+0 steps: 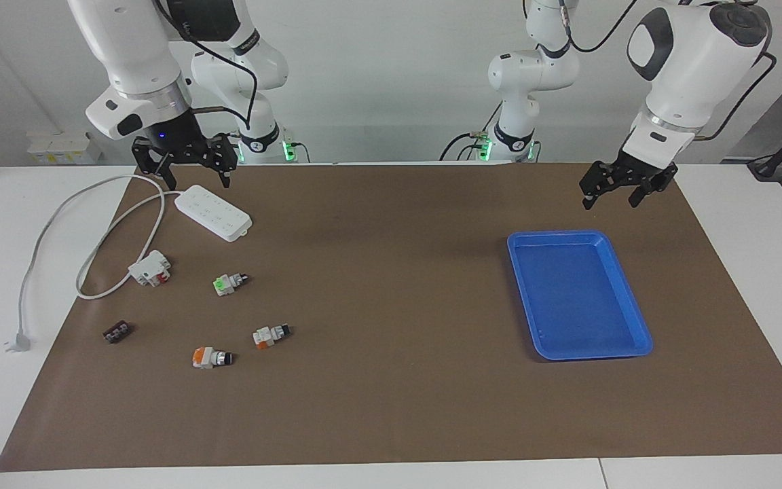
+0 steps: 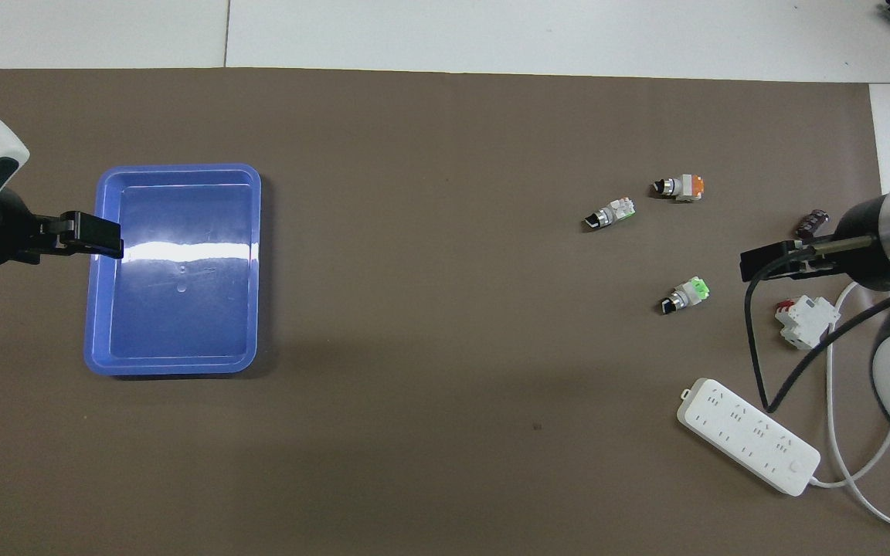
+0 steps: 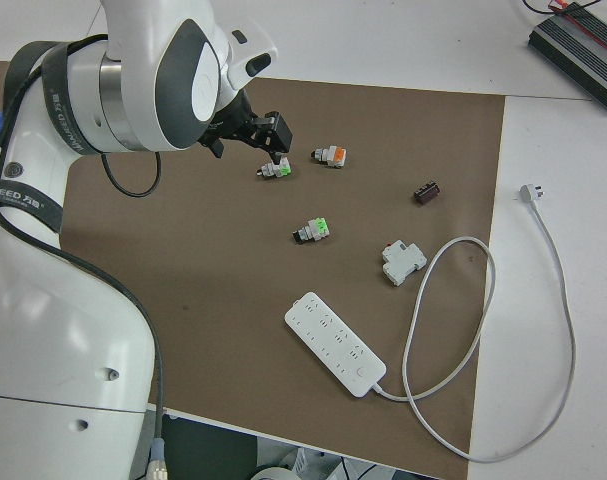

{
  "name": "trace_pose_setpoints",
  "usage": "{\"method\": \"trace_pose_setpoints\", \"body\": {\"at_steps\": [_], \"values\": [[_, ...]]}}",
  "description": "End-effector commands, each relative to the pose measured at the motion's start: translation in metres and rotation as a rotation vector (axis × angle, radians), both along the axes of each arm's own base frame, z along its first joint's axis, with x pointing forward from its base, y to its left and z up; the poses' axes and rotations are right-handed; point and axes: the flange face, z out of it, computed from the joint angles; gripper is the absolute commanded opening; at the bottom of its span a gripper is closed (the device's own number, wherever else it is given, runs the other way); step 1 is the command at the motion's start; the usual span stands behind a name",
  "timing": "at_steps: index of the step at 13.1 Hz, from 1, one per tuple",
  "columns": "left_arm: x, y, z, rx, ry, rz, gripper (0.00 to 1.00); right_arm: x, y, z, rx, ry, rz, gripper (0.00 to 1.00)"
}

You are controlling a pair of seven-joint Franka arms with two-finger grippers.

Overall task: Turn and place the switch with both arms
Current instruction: 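Move the right gripper toward the green-topped switch module, then grasp the green-topped switch with the right gripper while the left gripper lifts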

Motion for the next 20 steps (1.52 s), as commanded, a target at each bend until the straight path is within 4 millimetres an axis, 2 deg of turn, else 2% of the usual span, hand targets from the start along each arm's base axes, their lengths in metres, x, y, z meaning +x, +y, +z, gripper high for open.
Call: {"method": "trace_pose_setpoints", "body": {"at_steps": [1, 6, 9, 11, 13, 17, 20], "values": [[-0.006, -0.003, 0.007, -0.008, 0.005, -0.019, 1.0, -0.005, -0.004, -0.014, 0.018, -0.01, 0.156, 1.0], [-0.005, -0.002, 0.015, -0.01, -0.022, -0.016, 1.0, -0.015, -0.001, -0.037, 0.005, -0.001, 0.681, 1.0], [-0.007, -0.001, 0.011, -0.01, -0.012, -0.026, 1.0, -0.019, -0.005, -0.058, -0.007, -0.011, 0.954, 1.0], [-0.007, -0.002, 0.011, -0.01, -0.013, -0.029, 1.0, -0.014, -0.009, -0.074, -0.011, -0.009, 1.141, 1.0], [-0.007, -0.003, 0.009, -0.01, -0.015, -0.03, 1.0, -0.004, -0.015, -0.102, -0.007, -0.006, 1.355, 1.0], [-0.008, -0.001, 0.007, -0.011, -0.026, -0.029, 1.0, 0.011, -0.028, -0.17, 0.074, -0.016, 1.658, 0.97], [-0.01, -0.001, 0.002, -0.012, -0.033, -0.028, 1.0, 0.027, -0.058, -0.222, 0.119, 0.004, 1.756, 0.95]]}}
